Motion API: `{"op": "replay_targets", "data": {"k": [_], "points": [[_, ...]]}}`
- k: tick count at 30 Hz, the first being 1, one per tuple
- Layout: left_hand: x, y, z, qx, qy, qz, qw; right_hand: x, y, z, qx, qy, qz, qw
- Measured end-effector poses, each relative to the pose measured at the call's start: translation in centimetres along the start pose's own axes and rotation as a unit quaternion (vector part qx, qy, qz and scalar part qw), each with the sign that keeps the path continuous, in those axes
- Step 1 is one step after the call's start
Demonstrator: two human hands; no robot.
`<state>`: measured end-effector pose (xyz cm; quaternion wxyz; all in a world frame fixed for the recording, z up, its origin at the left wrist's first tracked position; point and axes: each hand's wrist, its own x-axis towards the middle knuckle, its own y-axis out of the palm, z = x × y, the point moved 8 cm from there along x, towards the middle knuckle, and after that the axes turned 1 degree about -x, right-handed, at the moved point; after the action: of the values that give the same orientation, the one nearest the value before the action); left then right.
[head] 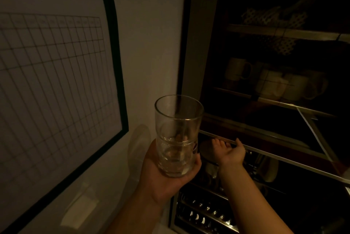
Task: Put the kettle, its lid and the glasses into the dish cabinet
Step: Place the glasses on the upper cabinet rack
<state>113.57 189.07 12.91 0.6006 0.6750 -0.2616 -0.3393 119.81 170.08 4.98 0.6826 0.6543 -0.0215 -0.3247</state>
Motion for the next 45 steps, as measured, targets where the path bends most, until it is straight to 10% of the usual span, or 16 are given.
{"op": "replay_targets", "data": {"k": [15, 22, 29, 45], "points": [[-1.4, -0.4, -1.8, 0.010, 0.006, -0.013, 1.000, -0.8, 0.0, 1.5, -0.371, -0.049, -0.088, 0.923], [-1.6, -0.2, -2.8, 0.009, 0.022, -0.028, 0.999, -1.1, -0.1, 1.1, -0.434, -0.028, 0.028, 0.900], [-1.4, 0.1, -3.6, 0.018, 0.035, -0.029, 0.999, -1.2, 0.1, 0.5, -0.412, -0.101, -0.149, 0.893], [-3.9, -0.2, -4.1, 0.000, 0.052, -0.026, 0.998, -9.7, -2.5, 2.4, -0.318, -0.164, -0.159, 0.920]]}}
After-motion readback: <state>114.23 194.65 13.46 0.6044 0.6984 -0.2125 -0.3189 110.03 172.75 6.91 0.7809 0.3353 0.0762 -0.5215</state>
